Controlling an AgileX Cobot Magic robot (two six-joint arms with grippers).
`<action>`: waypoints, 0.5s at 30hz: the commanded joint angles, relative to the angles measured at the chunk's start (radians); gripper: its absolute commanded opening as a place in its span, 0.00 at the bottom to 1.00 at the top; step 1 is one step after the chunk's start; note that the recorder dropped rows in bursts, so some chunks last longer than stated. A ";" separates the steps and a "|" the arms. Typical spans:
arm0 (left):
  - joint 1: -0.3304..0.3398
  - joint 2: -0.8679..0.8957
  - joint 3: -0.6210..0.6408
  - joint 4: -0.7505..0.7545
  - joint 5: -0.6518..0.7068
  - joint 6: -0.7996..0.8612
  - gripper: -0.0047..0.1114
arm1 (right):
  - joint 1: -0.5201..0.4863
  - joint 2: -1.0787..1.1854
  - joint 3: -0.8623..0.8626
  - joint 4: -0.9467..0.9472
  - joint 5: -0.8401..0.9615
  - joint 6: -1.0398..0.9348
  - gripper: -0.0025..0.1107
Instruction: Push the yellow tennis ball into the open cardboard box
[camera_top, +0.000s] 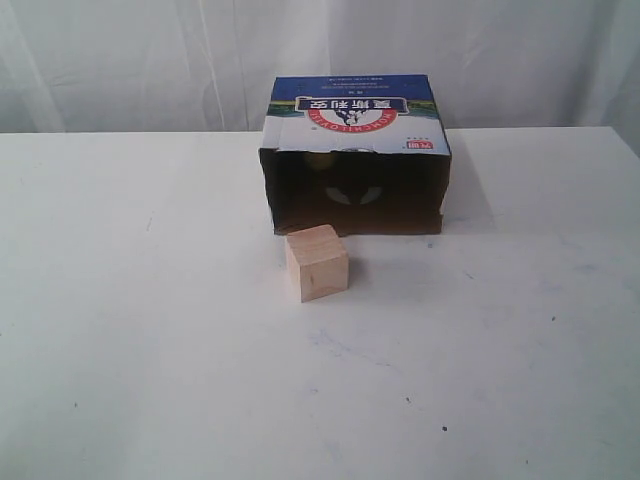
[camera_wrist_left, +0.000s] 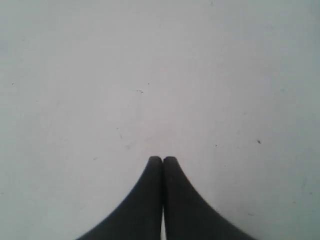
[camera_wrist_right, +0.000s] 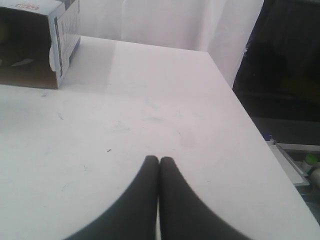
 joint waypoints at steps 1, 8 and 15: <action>0.009 -0.092 0.000 0.047 0.035 -0.187 0.04 | -0.005 -0.006 0.005 0.001 -0.008 0.001 0.02; 0.009 -0.132 0.000 0.062 0.026 -0.095 0.04 | -0.005 -0.006 0.005 0.001 -0.008 0.001 0.02; 0.009 -0.132 0.000 0.062 0.027 -0.095 0.04 | -0.005 -0.006 0.005 0.001 -0.008 0.001 0.02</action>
